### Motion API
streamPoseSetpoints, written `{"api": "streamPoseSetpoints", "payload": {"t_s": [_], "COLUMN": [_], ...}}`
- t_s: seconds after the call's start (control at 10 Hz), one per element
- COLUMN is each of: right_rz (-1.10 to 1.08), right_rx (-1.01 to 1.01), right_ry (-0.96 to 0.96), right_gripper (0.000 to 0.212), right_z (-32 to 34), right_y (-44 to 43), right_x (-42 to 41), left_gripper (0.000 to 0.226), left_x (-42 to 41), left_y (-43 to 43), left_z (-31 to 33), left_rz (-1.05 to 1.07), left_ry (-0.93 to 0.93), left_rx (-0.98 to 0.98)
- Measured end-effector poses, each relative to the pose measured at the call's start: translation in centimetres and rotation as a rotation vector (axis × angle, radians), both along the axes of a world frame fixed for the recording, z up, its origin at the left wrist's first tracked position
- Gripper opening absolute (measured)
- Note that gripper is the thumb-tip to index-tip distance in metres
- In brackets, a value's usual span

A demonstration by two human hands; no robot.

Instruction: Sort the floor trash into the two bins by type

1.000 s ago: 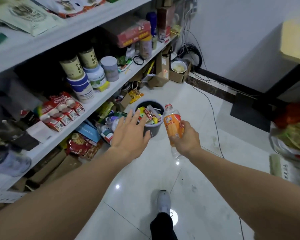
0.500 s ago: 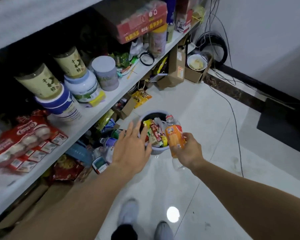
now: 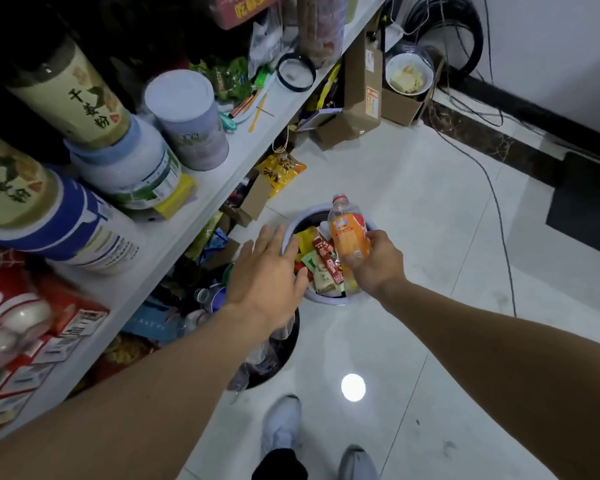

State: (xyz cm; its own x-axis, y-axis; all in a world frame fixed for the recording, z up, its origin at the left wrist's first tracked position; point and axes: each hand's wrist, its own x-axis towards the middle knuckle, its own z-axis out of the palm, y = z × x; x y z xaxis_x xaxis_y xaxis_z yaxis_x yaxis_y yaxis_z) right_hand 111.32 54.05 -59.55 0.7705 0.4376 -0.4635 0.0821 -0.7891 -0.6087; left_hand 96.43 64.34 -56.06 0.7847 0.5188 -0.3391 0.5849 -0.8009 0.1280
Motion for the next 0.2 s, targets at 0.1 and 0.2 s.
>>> {"api": "streamPoseSetpoints", "payload": {"t_s": [0.1, 0.2], "right_rz": [0.0, 0.039], "right_rx": [0.001, -0.078], "right_ry": [-0.041, -0.053], "right_gripper": [0.052, 0.054], "right_z": [-1.4, -3.2], "right_y": [0.9, 0.4], "right_x": [0.6, 0.3], "left_gripper": [0.059, 0.059], "left_x": [0.5, 1.0], "left_y": [0.5, 0.8], "left_z": [-1.0, -1.8], "left_rz": [-0.026, -0.042], "left_ry": [-0.01, 0.006], "left_rx": [-0.014, -0.011]}}
